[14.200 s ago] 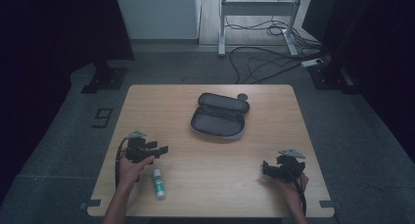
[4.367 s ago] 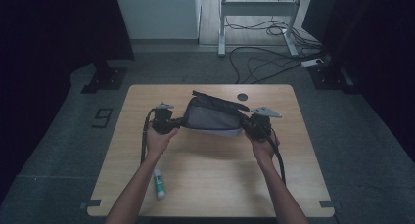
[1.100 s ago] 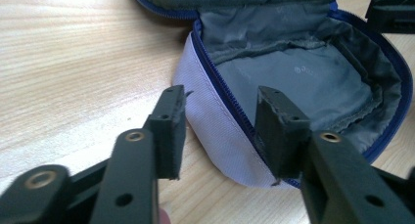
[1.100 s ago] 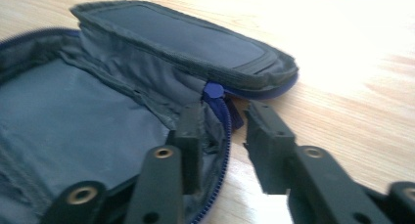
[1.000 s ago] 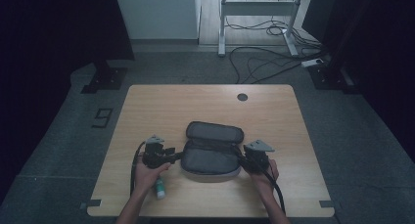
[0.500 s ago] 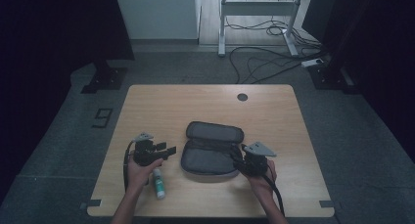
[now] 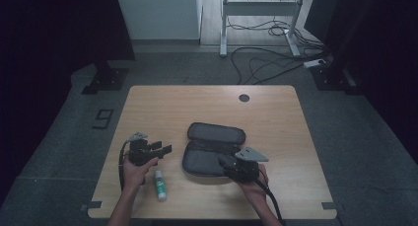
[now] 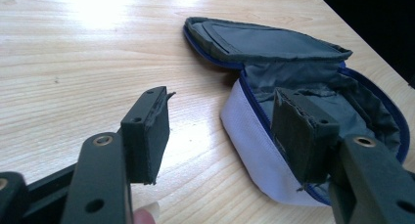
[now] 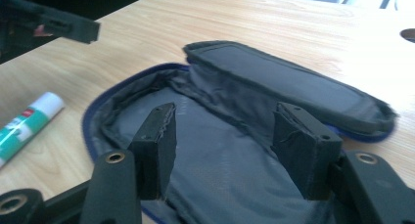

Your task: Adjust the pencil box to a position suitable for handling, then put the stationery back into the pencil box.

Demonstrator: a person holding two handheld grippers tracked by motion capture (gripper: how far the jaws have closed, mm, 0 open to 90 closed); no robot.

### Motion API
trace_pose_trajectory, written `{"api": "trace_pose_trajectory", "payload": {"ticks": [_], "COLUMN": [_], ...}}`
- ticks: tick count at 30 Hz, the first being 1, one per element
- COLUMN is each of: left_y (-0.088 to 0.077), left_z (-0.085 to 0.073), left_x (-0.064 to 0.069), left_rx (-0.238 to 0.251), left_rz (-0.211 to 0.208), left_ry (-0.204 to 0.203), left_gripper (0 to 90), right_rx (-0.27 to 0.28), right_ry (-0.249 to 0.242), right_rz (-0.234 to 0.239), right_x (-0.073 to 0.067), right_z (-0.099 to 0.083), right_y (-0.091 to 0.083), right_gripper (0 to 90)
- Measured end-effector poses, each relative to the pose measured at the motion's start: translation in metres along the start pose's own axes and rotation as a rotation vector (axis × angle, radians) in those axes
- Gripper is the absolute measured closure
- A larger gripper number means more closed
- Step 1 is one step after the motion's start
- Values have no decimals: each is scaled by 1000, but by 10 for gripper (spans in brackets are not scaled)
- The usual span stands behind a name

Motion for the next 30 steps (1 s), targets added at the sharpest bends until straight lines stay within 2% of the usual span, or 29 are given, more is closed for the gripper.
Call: {"api": "trace_pose_trajectory", "payload": {"ticks": [10,11,13,24,30], "left_y": [-9,-10,-12,-15,-17], "left_z": [0,0,1,4,4], "left_x": [-10,-11,-11,-13,-8], "left_rx": [13,16,19,28,31], "left_rz": [25,27,29,32,18], "left_ry": [-12,-13,-10,-9,-1], "left_gripper": [387,387,387,385,382], "right_rx": [-21,-20,-18,-30,-48], "right_ry": [-17,-18,-20,-75,-102], "right_rz": [78,96,102,163,198], "right_x": [-31,-38,-40,-79,-103], "right_z": [-4,-4,-4,-7,-13], "right_y": [2,1,1,4,7], "right_gripper": [402,402,401,385,386]}}
Point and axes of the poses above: each handheld gripper's, and its own axes: y roughly forward along the jaws, z roughly out of its top, x roughly to its right, the point moved 8 cm from there along y, roughly forward along the jaws, and after that the axes turned 13 degrees about -z, right-handed, at the moved point
